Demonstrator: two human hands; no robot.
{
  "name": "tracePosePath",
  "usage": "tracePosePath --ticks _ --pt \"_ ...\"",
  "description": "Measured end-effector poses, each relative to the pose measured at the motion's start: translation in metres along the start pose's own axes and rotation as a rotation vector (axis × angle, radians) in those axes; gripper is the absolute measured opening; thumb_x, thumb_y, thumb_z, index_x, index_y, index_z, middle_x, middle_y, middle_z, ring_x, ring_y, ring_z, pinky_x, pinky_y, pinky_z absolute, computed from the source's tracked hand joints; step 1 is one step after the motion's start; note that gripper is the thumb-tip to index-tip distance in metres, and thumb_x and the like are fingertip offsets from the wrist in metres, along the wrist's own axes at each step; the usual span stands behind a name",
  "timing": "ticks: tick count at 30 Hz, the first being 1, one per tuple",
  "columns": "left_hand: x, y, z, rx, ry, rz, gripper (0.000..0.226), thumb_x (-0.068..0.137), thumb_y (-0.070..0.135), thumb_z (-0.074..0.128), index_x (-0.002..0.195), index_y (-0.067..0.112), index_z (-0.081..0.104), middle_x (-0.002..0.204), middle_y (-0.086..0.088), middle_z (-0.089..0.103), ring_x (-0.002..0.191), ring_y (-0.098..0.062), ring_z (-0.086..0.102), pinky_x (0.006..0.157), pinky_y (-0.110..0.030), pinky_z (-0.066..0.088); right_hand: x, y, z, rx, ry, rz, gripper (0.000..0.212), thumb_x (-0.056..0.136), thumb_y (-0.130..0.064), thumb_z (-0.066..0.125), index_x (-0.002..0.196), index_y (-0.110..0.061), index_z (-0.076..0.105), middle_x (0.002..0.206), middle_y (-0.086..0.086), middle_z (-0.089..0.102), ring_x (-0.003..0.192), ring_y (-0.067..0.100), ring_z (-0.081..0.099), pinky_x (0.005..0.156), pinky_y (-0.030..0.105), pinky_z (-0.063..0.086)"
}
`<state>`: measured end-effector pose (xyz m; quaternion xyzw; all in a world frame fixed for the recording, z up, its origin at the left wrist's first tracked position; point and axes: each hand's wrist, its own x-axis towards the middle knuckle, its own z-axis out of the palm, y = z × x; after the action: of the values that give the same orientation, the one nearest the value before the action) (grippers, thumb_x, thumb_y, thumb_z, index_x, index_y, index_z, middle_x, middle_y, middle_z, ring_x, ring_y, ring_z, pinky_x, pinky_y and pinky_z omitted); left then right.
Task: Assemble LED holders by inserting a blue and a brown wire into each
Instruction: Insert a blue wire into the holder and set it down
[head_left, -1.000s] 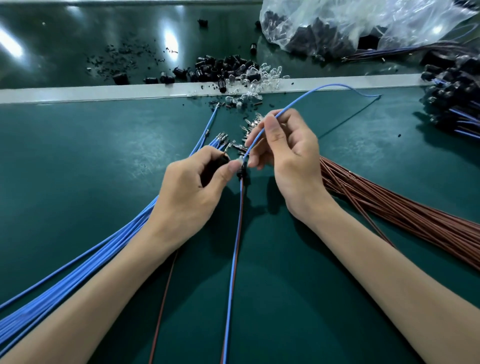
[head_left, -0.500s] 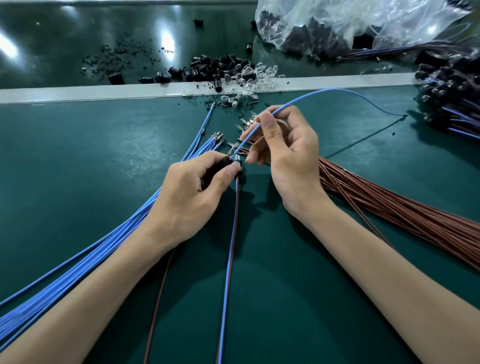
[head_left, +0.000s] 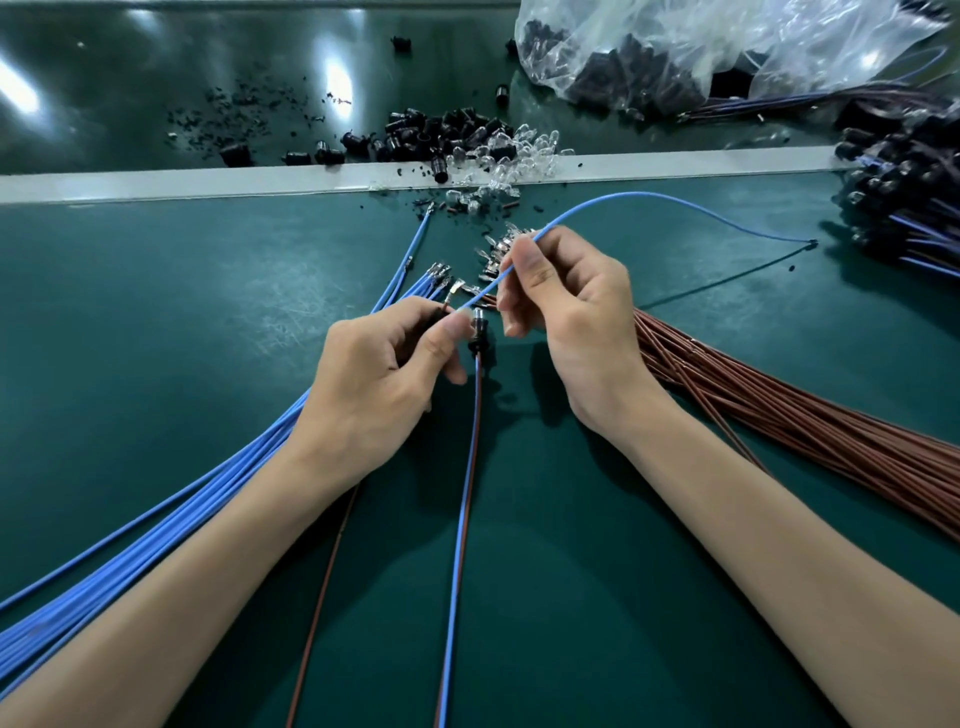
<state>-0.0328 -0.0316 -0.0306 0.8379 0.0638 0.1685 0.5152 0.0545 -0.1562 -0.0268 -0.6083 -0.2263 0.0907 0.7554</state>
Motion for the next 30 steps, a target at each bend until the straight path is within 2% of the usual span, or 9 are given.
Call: tracePosePath --ticks 4,8,12,14,17,19,23,28,30 --pt "-0.0008 0.0021 0.0006 0.014 -0.025 -0.004 0.024 0.085 0.042 0.051 0.08 0.023 0.064 0.063 0.009 0.065 0.041 -0.007 0.045 0.046 -0.025 0.041 -0.001 -0.001 -0.0002 -0.018 -0.014 0.012 0.026 0.099 -0.011 0.047 0.074 -0.013 0.053 0.055 -0.006 0.059 0.045 0.005 0.05 0.049 0.015 0.042" --pt "-0.0018 0.0037 0.0011 0.021 -0.051 0.013 0.025 0.084 0.042 0.052 0.079 0.021 0.065 0.062 0.007 0.066 0.045 -0.023 0.047 0.047 -0.04 0.041 -0.0014 -0.0017 0.0004 -0.069 -0.028 0.01 0.022 0.097 -0.009 0.051 0.077 -0.014 0.056 0.06 -0.006 0.062 0.047 0.007 0.054 0.051 0.016 0.044" --pt "-0.0016 0.0035 0.0013 -0.001 -0.05 0.01 0.027 0.084 0.041 0.051 0.08 0.019 0.066 0.06 0.007 0.066 0.04 -0.008 0.045 0.044 -0.026 0.042 -0.0022 -0.0008 0.0003 -0.077 -0.055 0.008 0.021 0.096 -0.011 0.052 0.077 -0.015 0.057 0.062 -0.006 0.062 0.049 0.008 0.055 0.053 0.018 0.046" --pt "-0.0015 0.0035 0.0013 -0.025 -0.039 -0.006 0.03 0.084 0.041 0.051 0.082 0.016 0.067 0.059 0.009 0.065 0.04 -0.005 0.047 0.046 -0.016 0.04 -0.0021 -0.0005 -0.0006 -0.079 -0.049 0.009 0.023 0.096 -0.011 0.052 0.074 -0.016 0.056 0.06 -0.007 0.06 0.048 0.008 0.053 0.053 0.016 0.045" --pt "-0.0008 0.0045 0.001 -0.034 -0.033 -0.015 0.027 0.083 0.041 0.052 0.081 0.018 0.066 0.058 0.009 0.065 0.041 -0.005 0.047 0.047 -0.013 0.039 -0.0015 0.0001 -0.0008 -0.067 -0.042 0.019 0.025 0.097 -0.012 0.049 0.073 -0.014 0.053 0.057 -0.008 0.057 0.048 0.007 0.052 0.052 0.015 0.044" --pt "-0.001 0.0051 0.0009 -0.021 -0.041 -0.007 0.025 0.083 0.041 0.052 0.08 0.02 0.065 0.058 0.008 0.064 0.04 -0.007 0.046 0.045 -0.018 0.039 -0.0013 0.0006 -0.0008 -0.066 -0.046 0.018 0.024 0.097 -0.012 0.049 0.073 -0.014 0.053 0.057 -0.008 0.056 0.048 0.007 0.051 0.052 0.016 0.044" --pt "-0.0023 0.0057 0.0011 0.03 -0.056 0.015 0.029 0.083 0.042 0.053 0.075 0.018 0.065 0.058 0.005 0.064 0.047 -0.03 0.046 0.047 -0.042 0.04 -0.0019 -0.0004 -0.0007 -0.104 -0.08 -0.009 0.02 0.094 -0.01 0.053 0.075 -0.014 0.057 0.06 -0.009 0.057 0.053 0.005 0.053 0.053 0.015 0.046" --pt "-0.0018 0.005 0.0013 -0.005 -0.049 0.002 0.034 0.084 0.041 0.053 0.082 0.01 0.068 0.059 0.007 0.065 0.041 -0.01 0.046 0.047 -0.031 0.042 -0.0017 -0.0006 -0.0003 -0.088 -0.037 -0.006 0.019 0.097 -0.01 0.051 0.078 -0.015 0.054 0.061 -0.006 0.061 0.047 0.007 0.054 0.051 0.016 0.045" --pt "-0.0016 0.0042 0.0015 -0.013 -0.048 -0.003 0.033 0.085 0.04 0.053 0.082 0.011 0.068 0.059 0.008 0.065 0.04 -0.007 0.046 0.046 -0.026 0.042 -0.0004 0.0001 0.0005 -0.061 -0.014 -0.004 0.02 0.099 -0.012 0.046 0.08 -0.013 0.049 0.06 -0.007 0.062 0.045 0.008 0.053 0.049 0.018 0.044"
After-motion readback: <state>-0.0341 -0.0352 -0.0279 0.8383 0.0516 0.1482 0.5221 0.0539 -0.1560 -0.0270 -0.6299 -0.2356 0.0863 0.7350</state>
